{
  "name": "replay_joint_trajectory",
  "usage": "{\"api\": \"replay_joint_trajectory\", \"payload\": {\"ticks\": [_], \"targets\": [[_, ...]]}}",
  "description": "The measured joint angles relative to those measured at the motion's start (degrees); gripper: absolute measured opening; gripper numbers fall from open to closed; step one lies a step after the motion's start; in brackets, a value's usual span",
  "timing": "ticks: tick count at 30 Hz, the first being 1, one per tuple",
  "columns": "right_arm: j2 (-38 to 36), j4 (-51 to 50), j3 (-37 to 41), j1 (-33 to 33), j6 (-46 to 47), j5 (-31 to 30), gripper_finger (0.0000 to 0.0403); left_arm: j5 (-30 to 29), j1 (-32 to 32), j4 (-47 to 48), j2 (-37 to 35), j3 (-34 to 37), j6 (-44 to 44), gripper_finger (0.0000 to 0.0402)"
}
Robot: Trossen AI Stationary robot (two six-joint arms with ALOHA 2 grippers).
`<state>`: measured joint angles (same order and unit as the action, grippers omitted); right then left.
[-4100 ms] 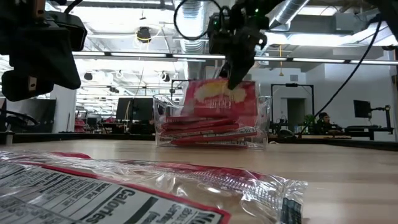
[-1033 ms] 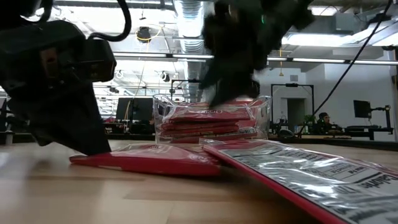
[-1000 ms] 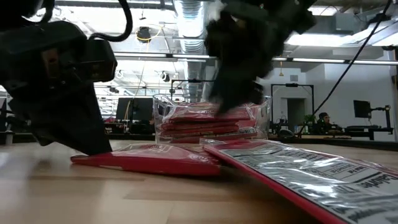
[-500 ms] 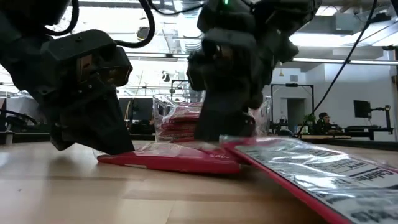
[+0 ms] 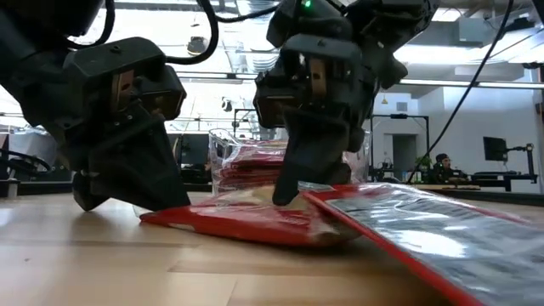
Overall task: Sort popcorn bags into baskets
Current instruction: Put the red popcorn bag into the transparent bin
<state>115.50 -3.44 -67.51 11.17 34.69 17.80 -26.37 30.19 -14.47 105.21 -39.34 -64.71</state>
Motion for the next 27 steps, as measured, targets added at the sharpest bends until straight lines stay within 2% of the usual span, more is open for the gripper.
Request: {"api": "replay_joint_trajectory", "payload": {"ticks": [2,4,8,12,20,27], "targets": [[-0.02,0.0,-0.04,0.12,0.0,0.52,0.0044,0.04,-0.1,0.23,0.02,-0.3,0.23,0.0],[-0.07,-0.17,-0.07,0.08,-0.12,1.03,0.0017,0.36,-0.13,0.76,0.02,-0.74,0.65,0.0],[-0.64,-0.75,-0.07,-0.15,-0.01,0.17,0.0023,0.96,-0.15,1.28,-1.13,-1.17,0.49,0.0],[-2.76,-2.25,-0.02,-1.21,-1.51,-1.15,0.0008,2.29,-0.22,4.42,-5.41,-0.96,0.23,0.0],[-12.58,-10.58,0.02,-6.98,-7.13,-2.93,0.0005,3.9,0.15,17.69,-21.63,-1.0,-2.41,0.0],[-24.36,-16.46,0.0,-14.8,-15.05,-2.8,0.0005,0.73,0.4,25.36,-33.26,-1.13,-2.38,0.0]]}}
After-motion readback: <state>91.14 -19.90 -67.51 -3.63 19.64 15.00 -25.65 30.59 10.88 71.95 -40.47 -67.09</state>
